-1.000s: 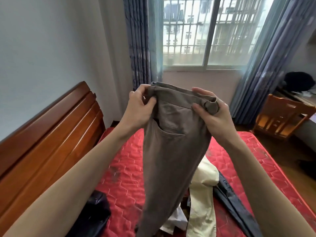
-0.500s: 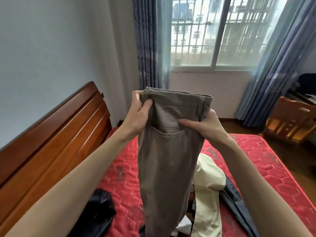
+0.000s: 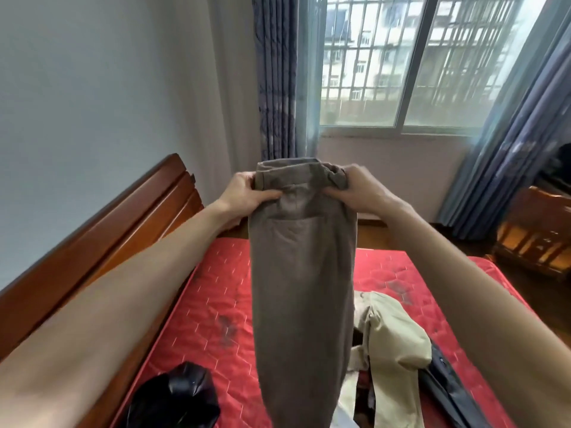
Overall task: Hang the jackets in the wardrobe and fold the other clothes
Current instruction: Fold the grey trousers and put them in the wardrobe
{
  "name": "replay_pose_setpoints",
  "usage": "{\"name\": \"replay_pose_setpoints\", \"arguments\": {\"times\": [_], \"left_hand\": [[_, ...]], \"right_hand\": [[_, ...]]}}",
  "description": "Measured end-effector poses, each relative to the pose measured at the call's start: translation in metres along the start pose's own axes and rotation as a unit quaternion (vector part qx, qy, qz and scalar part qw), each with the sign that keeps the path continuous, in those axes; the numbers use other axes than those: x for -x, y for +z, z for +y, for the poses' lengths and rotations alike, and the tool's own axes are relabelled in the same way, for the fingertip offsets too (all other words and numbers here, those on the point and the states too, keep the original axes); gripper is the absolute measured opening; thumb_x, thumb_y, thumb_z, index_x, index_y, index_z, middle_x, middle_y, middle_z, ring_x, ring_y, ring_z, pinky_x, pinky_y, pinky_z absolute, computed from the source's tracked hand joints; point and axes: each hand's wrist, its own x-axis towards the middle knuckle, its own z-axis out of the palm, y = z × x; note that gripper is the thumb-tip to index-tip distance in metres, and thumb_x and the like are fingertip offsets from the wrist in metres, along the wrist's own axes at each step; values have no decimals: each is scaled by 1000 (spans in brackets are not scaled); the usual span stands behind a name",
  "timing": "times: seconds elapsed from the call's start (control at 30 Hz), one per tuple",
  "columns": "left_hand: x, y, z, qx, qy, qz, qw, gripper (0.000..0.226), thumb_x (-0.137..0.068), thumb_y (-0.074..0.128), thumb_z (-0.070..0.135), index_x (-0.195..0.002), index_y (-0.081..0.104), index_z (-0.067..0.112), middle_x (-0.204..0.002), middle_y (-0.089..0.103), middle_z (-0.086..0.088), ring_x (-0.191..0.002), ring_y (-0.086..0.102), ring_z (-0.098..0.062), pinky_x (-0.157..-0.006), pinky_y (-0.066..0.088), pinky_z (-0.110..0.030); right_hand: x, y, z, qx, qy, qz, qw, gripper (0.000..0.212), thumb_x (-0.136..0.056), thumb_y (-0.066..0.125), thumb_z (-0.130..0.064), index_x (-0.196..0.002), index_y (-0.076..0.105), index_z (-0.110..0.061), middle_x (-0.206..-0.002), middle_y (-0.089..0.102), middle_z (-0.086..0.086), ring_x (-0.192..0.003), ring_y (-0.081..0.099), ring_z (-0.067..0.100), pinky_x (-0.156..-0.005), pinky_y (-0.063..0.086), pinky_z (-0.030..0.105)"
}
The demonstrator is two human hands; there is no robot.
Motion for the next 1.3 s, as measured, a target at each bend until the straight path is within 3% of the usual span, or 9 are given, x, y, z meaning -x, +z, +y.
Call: {"name": "replay_pose_setpoints", "arguments": {"times": [0.13, 0.27, 0.4, 0.53, 0.73, 0.87, 1.0, 1.13, 1.3], "left_hand": [[-74, -13, 61, -25, 83, 73, 994, 27, -96, 72, 5, -122, 67, 7, -106, 68, 1, -78, 65, 5, -68, 52, -8], [-126, -29, 128, -4, 182, 136, 974, 26, -93, 71, 2, -119, 69, -2, -106, 72, -6, -88, 69, -6, -77, 56, -17], [-132, -40, 157, 24, 245, 136, 960, 25, -84, 73, 10, -109, 75, 6, -103, 76, -4, -100, 72, -18, -92, 61, -38], [-103, -30, 146, 7, 265, 120, 957, 18, -87, 75, 5, -102, 76, 15, -96, 75, 2, -93, 71, -9, -88, 60, -32], [-3, -6, 48, -89, 235, 5, 968, 29, -91, 76, 0, -112, 73, 20, -99, 74, 18, -94, 68, 8, -84, 57, -19], [67, 26, -72, -136, 160, -56, 976, 29, -86, 79, -1, -109, 77, 17, -94, 76, 24, -92, 64, 9, -83, 55, -22], [134, 60, -202, -243, 28, -81, 966, 23, -80, 69, 39, -84, 74, 16, -76, 76, 8, -75, 72, -7, -64, 55, -41], [204, 100, -292, -329, -56, -121, 935, 30, -73, 61, 49, -82, 70, 21, -79, 76, 1, -84, 74, -26, -65, 52, -40], [279, 135, -357, -349, -78, -219, 908, 17, -82, 62, 29, -85, 45, 28, -92, 68, 3, -92, 67, -28, -64, 40, -37]], "right_hand": [[-89, -52, -34, 109, -13, 110, 988, 21, -95, 67, -18, -81, 70, -3, -76, 62, 10, -76, 61, 28, -65, 36, 33], [-121, -106, -76, 52, -76, 257, 962, 33, -93, 55, -10, -60, 53, -15, -57, 44, -2, -54, 40, 4, -57, 24, 29], [-110, -127, -85, 9, -162, 309, 937, 27, -86, 49, -3, -64, 43, -18, -54, 33, -14, -50, 34, -2, -51, 21, 17], [-78, -116, -67, 1, -184, 320, 929, 28, -91, 57, -6, -67, 47, -17, -54, 40, -14, -54, 30, 1, -54, 21, 20], [32, -36, 0, -1, -207, 203, 957, 5, -96, 67, -27, -98, 71, -29, -92, 69, -19, -79, 64, 10, -66, 47, 28], [113, 49, 62, 14, -173, 86, 981, 28, -95, 66, -35, -119, 74, -23, -118, 75, -9, -106, 72, 11, -81, 57, 34], [190, 138, 111, 32, -114, -53, 992, 37, -85, 64, -36, -117, 78, -22, -111, 78, -8, -99, 71, 7, -81, 43, 0], [262, 221, 159, 47, -21, -175, 983, 41, -84, 61, -38, -123, 72, -36, -115, 77, -11, -110, 71, 12, -77, 57, 31], [345, 278, 183, 49, -17, -254, 966, 43, -89, 50, -47, -126, 70, -35, -119, 75, -10, -113, 68, 13, -82, 57, 34]]}}
